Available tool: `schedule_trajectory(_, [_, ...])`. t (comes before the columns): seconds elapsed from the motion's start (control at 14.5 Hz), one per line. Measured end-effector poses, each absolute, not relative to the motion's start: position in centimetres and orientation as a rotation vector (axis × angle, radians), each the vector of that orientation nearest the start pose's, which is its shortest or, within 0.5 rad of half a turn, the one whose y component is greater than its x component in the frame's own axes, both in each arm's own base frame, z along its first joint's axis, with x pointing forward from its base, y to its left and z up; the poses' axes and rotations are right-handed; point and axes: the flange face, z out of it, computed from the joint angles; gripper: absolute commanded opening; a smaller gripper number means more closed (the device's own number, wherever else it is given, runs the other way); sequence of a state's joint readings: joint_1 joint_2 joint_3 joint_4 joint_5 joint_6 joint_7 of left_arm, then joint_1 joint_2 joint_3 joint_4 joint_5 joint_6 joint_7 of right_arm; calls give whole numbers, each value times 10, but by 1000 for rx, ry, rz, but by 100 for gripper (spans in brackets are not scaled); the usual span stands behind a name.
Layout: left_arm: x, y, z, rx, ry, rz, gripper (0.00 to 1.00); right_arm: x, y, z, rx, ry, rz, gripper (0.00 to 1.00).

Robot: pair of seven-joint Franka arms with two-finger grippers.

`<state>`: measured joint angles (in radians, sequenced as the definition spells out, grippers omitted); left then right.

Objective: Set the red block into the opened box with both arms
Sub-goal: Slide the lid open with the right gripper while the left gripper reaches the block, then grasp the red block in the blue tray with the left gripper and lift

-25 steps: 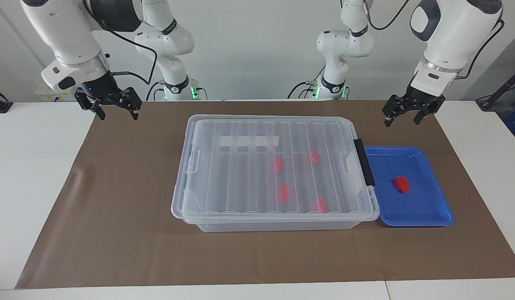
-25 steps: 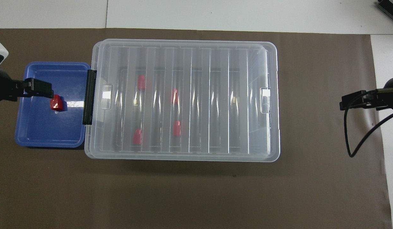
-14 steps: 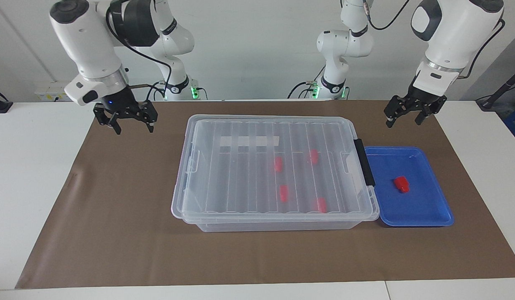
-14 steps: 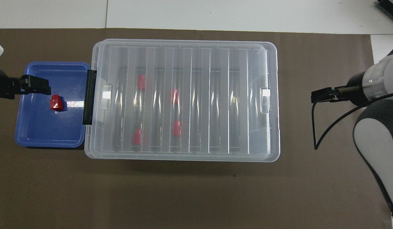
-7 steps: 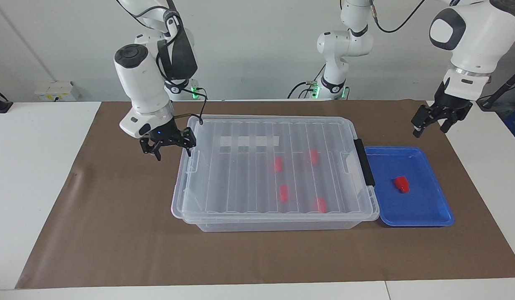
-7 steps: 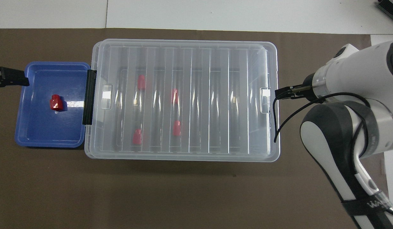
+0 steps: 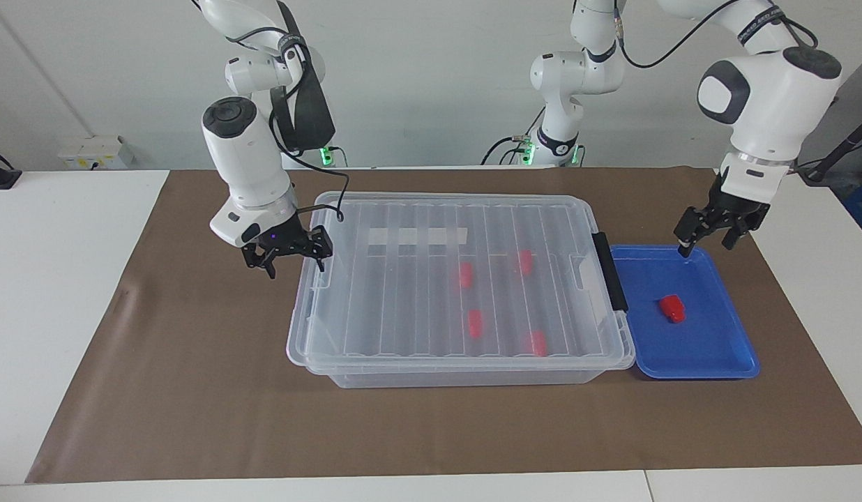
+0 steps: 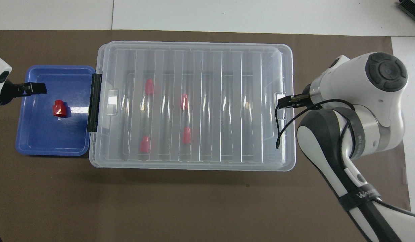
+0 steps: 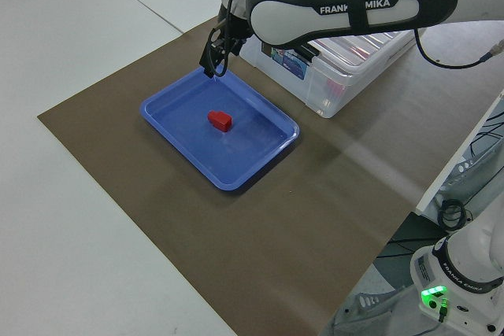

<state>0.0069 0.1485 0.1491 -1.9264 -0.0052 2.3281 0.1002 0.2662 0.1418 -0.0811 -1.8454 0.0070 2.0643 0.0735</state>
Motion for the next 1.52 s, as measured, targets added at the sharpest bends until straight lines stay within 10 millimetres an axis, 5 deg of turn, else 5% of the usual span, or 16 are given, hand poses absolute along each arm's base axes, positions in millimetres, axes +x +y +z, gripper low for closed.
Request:
schedule_trajectory(0.14, [615, 113, 410, -3051, -54, -371, 100, 597, 110, 455, -3168, -193, -131, 100])
schedule_trajectory(0.41, [630, 96, 356, -3055, -76, -354, 100, 598, 107, 456, -3224, -231, -151, 100])
schedule_trajectory(1.03, [620, 85, 302, -3050, -62, -375, 95, 603, 69, 457, -3301, -201, -162, 100])
schedule_trajectory(1.1, [618, 81, 299, -3052, -64, -374, 89, 604, 64, 456, -3303, -187, -158, 100])
schedule_trajectory(1.17, [616, 77, 296, -3052, -67, -380, 71, 604, 60, 456, -3305, -177, -154, 100])
schedule_trajectory(1.24, [614, 74, 292, -3053, -70, -383, 45, 604, 58, 456, -3306, -170, -151, 100])
schedule_trajectory(1.31, [613, 71, 290, -3054, -78, -387, 8, 604, 55, 456, -3308, -163, -147, 100])
schedule_trajectory(1.38, [612, 68, 290, -3055, -89, -395, 0, 604, 51, 456, -3309, -153, -143, 100])
schedule_trajectory(1.52, [612, 67, 294, -3055, -99, -403, 0, 604, 43, 457, -3314, -130, -128, 100])
